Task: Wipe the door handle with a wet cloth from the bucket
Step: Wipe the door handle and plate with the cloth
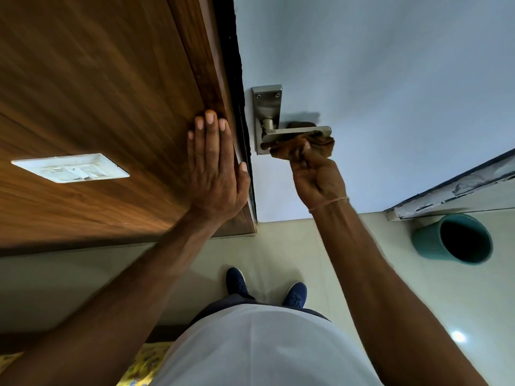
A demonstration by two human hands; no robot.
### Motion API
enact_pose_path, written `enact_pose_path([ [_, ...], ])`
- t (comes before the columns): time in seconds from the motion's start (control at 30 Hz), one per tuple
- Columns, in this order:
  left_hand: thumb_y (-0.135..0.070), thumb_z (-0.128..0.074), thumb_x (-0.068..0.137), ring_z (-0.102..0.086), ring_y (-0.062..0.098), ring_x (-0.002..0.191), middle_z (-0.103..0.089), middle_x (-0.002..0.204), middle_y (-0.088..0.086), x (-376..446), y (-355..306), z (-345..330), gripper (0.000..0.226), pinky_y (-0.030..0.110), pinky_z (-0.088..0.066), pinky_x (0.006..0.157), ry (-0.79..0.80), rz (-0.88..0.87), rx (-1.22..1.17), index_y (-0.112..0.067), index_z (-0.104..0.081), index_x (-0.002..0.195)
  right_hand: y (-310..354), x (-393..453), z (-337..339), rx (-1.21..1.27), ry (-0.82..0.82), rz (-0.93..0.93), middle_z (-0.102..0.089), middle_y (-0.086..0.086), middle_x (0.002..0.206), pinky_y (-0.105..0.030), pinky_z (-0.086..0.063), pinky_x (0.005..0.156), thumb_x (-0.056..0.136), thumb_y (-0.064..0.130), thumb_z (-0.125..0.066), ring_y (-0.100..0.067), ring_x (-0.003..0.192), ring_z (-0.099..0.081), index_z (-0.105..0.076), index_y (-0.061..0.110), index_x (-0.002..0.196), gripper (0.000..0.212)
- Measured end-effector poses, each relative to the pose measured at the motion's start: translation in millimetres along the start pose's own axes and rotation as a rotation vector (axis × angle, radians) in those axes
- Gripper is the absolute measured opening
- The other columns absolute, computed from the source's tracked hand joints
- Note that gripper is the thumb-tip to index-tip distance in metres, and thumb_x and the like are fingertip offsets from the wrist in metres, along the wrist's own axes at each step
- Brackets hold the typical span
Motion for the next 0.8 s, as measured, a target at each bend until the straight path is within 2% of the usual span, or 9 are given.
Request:
enact_pose_path([
  [0.1, -0.029, -0.053, 0.102, -0.024, 0.045, 0.160, -0.035, 0.166, 0.033, -0.2, -0.3, -0.7, 0.081, 0.054, -0.018, 0.135, -0.005, 0.003, -0.006, 0.003, -0.016, 0.167, -11.1, -5.1, -7.2, -0.026, 0.028, -0.015, -0.073, -0.014, 0.102, -0.029, -0.066, 0.082, 0.101, -0.023, -0.041, -0.020, 0.085, -0.072, -0.072, 0.015, 0.102, 0.049],
  [0.17, -0.029, -0.053, 0.103, -0.024, 0.045, 0.160, -0.034, 0.167, 0.033, -0.3, -0.3, -0.4, 0.081, 0.055, -0.019, 0.135, -0.002, 0.001, -0.008, 0.003, -0.015, 0.167, -34.2, -10.6, -20.5, -0.048, 0.042, -0.065, -0.077, -0.013, 0.090, -0.029, -0.066, 0.074, 0.105, -0.022, -0.036, -0.018, 0.075, -0.077, -0.084, 0.015, 0.084, 0.065],
  [0.23, -0.028, -0.052, 0.103, -0.024, 0.045, 0.160, -0.033, 0.167, 0.032, -0.6, 1.4, 0.6, 0.082, 0.055, -0.020, 0.135, 0.006, -0.008, -0.009, 0.003, -0.013, 0.167, -48.0, -12.3, -28.3, -0.054, 0.033, -0.112, -0.078, -0.016, 0.089, -0.030, -0.066, 0.067, 0.106, -0.021, -0.035, -0.021, 0.073, -0.080, -0.085, 0.012, 0.072, 0.069],
  [0.3, -0.028, -0.053, 0.103, -0.023, 0.044, 0.161, -0.032, 0.168, 0.031, -0.4, 2.5, 1.3, 0.082, 0.055, -0.021, 0.135, 0.009, -0.018, -0.006, 0.003, -0.013, 0.167, -43.8, -8.7, -27.3, -0.081, 0.012, -0.103, -0.077, -0.016, 0.089, -0.028, -0.066, 0.068, 0.104, -0.023, -0.035, -0.023, 0.076, -0.079, -0.084, 0.011, 0.074, 0.067],
  [0.4, -0.028, -0.053, 0.103, -0.022, 0.044, 0.161, -0.034, 0.167, 0.031, -0.2, 2.0, 1.8, 0.081, 0.054, -0.020, 0.135, 0.001, -0.011, -0.010, 0.002, -0.014, 0.167, -17.9, -3.7, -13.4, -0.074, -0.002, -0.033, -0.072, -0.016, 0.098, -0.026, -0.064, 0.073, 0.099, -0.027, -0.037, -0.024, 0.085, -0.069, -0.070, 0.013, 0.100, 0.052],
  [0.5, -0.028, -0.053, 0.103, -0.020, 0.042, 0.162, -0.032, 0.168, 0.029, -0.2, 1.5, 1.8, 0.081, 0.054, -0.019, 0.135, 0.000, -0.015, 0.000, 0.002, -0.013, 0.168, -3.9, -2.2, -2.7, -0.025, 0.014, -0.003, -0.071, -0.016, 0.112, -0.025, -0.063, 0.079, 0.100, -0.025, -0.040, -0.022, 0.091, -0.070, -0.064, 0.016, 0.108, 0.048],
  [0.6, -0.028, -0.051, 0.103, -0.019, 0.041, 0.163, -0.031, 0.169, 0.029, -0.7, 2.3, 1.9, 0.081, 0.053, -0.018, 0.136, 0.004, -0.021, -0.001, 0.000, -0.012, 0.168, -24.3, -6.2, -12.9, -0.037, 0.049, -0.016, -0.072, -0.013, 0.107, -0.026, -0.063, 0.081, 0.101, -0.024, -0.039, -0.017, 0.083, -0.072, -0.072, 0.018, 0.103, 0.053],
  [0.73, -0.030, -0.050, 0.103, -0.018, 0.042, 0.163, -0.032, 0.167, 0.033, -0.8, 1.9, 0.8, 0.081, 0.052, -0.016, 0.136, 0.003, -0.014, -0.008, 0.001, -0.012, 0.168, -42.6, -12.4, -25.5, -0.043, 0.039, -0.117, -0.077, -0.010, 0.092, -0.026, -0.064, 0.073, 0.106, -0.019, -0.040, -0.017, 0.085, -0.071, -0.085, 0.020, 0.077, 0.067],
  [0.8, -0.030, -0.050, 0.103, -0.016, 0.041, 0.164, -0.031, 0.167, 0.033, -0.5, 1.9, 0.2, 0.081, 0.053, -0.015, 0.136, 0.001, -0.011, -0.003, 0.002, -0.012, 0.168, -32.9, -10.8, -21.5, -0.060, -0.004, -0.136, -0.074, -0.011, 0.098, -0.028, -0.064, 0.073, 0.102, -0.021, -0.044, -0.019, 0.089, -0.070, -0.080, 0.020, 0.088, 0.057],
])
Point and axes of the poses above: each hand's wrist, its own x-axis towards the middle knuckle, its own z-axis out of the back of the hand, y = z × x, the point moved 5 cm from there along x, towards the middle knuckle
